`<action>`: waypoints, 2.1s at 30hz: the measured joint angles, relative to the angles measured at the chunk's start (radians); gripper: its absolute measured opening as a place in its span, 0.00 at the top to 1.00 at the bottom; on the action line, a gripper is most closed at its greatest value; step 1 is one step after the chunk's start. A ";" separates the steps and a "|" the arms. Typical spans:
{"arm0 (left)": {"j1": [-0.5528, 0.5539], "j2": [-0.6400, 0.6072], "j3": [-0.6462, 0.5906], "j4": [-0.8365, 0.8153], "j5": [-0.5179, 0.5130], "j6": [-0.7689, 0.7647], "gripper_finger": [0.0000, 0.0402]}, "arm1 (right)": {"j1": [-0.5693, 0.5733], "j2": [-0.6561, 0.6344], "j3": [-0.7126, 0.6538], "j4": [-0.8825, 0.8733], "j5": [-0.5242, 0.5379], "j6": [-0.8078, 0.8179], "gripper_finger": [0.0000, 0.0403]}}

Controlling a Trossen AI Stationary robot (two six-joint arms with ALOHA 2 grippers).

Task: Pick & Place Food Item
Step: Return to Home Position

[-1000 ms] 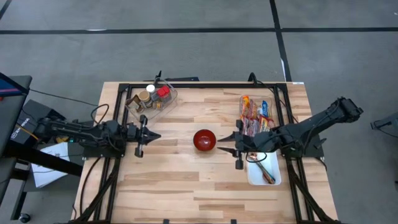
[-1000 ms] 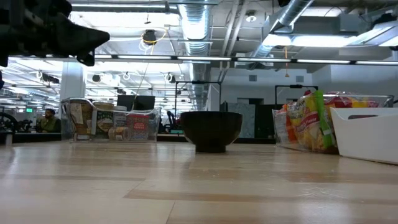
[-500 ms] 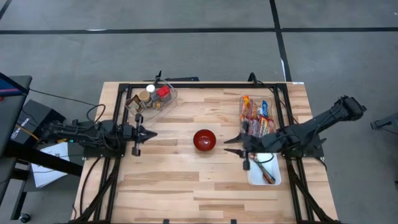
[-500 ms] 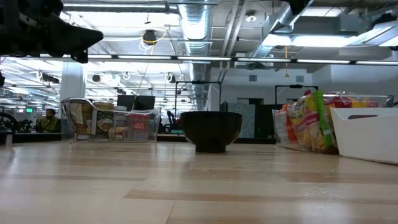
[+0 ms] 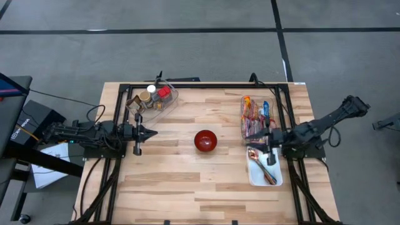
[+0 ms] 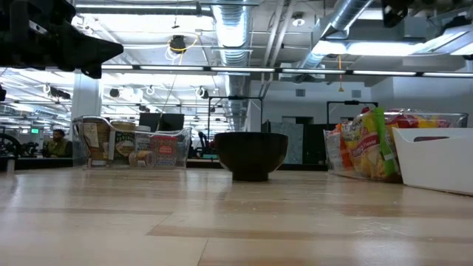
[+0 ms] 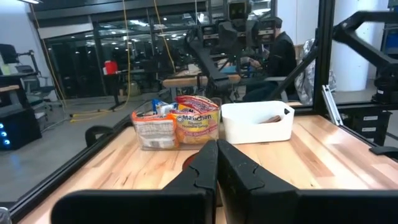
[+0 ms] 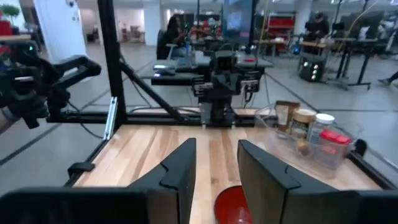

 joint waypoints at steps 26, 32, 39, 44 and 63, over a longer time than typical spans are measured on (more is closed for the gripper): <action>0.000 0.002 0.000 0.005 -0.001 0.000 1.00 | -0.173 -0.418 -0.289 -0.035 -0.226 -0.123 0.72; 0.000 0.002 0.000 0.005 -0.001 0.000 1.00 | -0.204 -0.552 -0.365 -0.066 -0.279 -0.089 0.72; 0.000 0.002 0.000 0.005 -0.001 0.000 1.00 | -0.209 -0.649 -0.396 -0.165 -0.319 -0.060 0.72; 0.000 0.007 0.000 0.006 -0.001 0.000 1.00 | -0.241 -0.649 -0.423 -0.165 -0.320 -0.068 0.72; 0.000 0.048 0.000 0.005 -0.001 0.000 1.00 | -0.431 -0.638 -0.438 -0.152 -0.321 0.046 0.72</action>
